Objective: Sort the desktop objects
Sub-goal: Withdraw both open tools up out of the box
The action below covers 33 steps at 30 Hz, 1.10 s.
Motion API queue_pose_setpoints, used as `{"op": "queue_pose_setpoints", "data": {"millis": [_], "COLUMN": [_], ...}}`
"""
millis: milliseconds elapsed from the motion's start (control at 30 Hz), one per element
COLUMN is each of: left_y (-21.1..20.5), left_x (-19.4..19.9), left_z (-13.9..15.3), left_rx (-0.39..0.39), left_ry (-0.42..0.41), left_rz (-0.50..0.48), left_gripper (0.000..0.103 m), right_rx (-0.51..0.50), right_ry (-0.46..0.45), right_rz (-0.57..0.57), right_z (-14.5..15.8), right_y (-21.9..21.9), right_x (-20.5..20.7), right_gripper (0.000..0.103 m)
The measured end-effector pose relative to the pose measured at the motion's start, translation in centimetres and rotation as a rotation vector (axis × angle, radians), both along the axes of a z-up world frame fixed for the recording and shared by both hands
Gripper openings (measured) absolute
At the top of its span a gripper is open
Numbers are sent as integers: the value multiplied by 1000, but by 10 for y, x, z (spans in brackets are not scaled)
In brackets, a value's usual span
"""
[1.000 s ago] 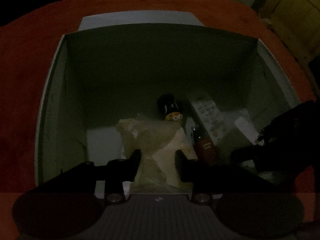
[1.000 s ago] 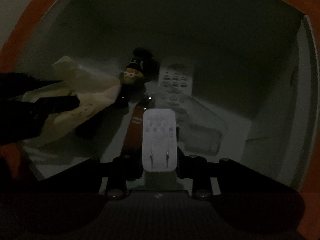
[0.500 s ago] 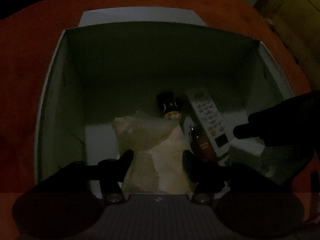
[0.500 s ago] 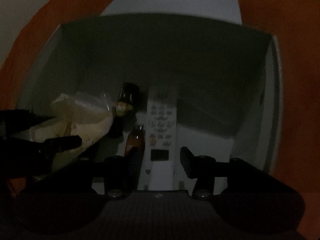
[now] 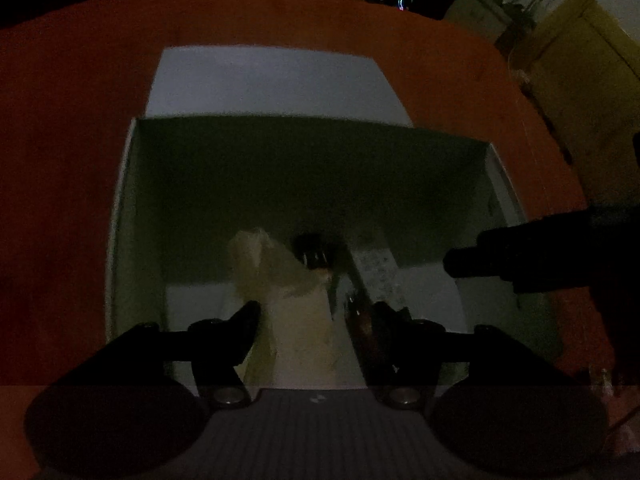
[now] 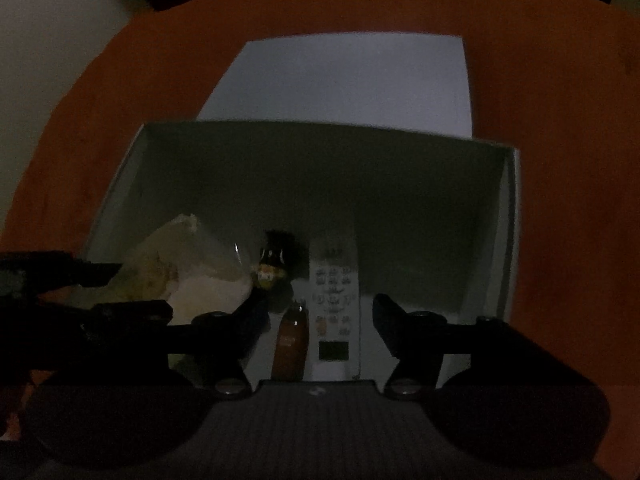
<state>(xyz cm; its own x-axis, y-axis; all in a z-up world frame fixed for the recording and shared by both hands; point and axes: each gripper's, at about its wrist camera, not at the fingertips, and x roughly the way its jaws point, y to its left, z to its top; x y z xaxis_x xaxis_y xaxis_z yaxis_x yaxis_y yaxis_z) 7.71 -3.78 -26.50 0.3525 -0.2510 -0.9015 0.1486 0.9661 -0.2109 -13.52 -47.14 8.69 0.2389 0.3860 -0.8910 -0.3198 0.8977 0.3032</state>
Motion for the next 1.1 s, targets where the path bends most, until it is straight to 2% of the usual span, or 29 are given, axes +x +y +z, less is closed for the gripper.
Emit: {"op": "queue_pose_setpoints", "data": {"millis": [33, 100, 133, 300, 367, 567, 667, 900, 1100], "left_y": [0, 3, 4, 10, 12, 20, 21, 32, 50], "left_x": [2, 5, 7, 19, 23, 32, 38, 61, 87], "left_z": [2, 6, 9, 26, 33, 55, 65, 76, 68], "left_rx": [4, 4, 1, -14, -17, -78, -53, 11, 37], "left_ry": [-4, -17, -26, -58, -72, -57, -82, -130, -115], "left_rz": [1, 18, 29, 33, 45, 36, 17, 46, 70], "left_gripper": [60, 70, 78, 81, 93, 95, 95, 95, 95], "right_rx": [-1, 19, 32, 40, 44, 67, 70, 60, 37], "right_ry": [-7, -17, -23, -57, -55, -7, -20, -38, -36], "right_rz": [-12, -35, -48, -69, -76, -103, -121, -162, -151], "right_z": [0, 7, 8, 25, 32, 47, 59, 70, 71], "right_y": [1, -3, -3, -9, -14, -25, -32, -40, -41], "right_x": [2, 8, 11, 24, 28, 41, 47, 68, 93], "right_gripper": [68, 82, 83, 96, 98, 101, 101, 102, 102]}}
